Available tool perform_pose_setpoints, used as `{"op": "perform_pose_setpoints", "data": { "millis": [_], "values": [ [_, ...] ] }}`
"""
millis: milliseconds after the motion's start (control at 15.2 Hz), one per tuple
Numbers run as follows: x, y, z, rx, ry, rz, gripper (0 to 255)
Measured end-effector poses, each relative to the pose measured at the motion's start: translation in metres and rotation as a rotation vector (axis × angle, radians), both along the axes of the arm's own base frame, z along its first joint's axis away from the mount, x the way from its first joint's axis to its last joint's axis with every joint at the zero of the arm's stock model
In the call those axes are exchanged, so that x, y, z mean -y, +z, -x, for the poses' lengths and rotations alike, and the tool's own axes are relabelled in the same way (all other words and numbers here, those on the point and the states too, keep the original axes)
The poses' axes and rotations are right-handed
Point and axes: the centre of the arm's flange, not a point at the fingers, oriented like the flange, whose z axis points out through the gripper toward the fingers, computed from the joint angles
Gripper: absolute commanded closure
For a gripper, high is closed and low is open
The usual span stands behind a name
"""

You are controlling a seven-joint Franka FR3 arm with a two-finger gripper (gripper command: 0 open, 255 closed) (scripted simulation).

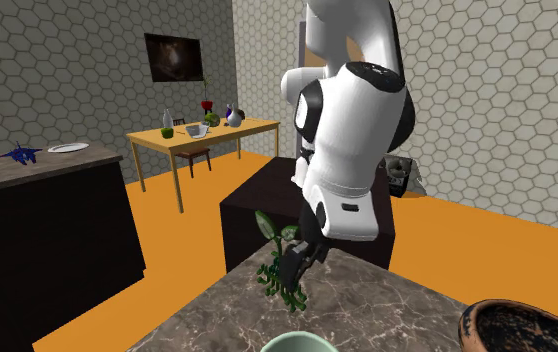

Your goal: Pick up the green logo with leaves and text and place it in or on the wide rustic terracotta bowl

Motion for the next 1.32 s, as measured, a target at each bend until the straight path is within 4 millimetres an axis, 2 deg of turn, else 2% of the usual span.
{"op": "perform_pose_setpoints", "data": {
  "millis": [132, 462, 990, 1056, 1320],
  "values": [
    [-0.002, -0.018, -0.002, -0.009, 0.026, 0.003, 0],
    [0.004, -0.047, 0.001, -0.011, 0.034, 0.004, 0],
    [0.005, -0.055, 0.001, -0.011, 0.035, 0.003, 0],
    [0.005, -0.055, 0.001, -0.011, 0.035, 0.003, 255],
    [0.005, -0.055, 0.001, -0.011, 0.035, 0.003, 255]
  ]
}}
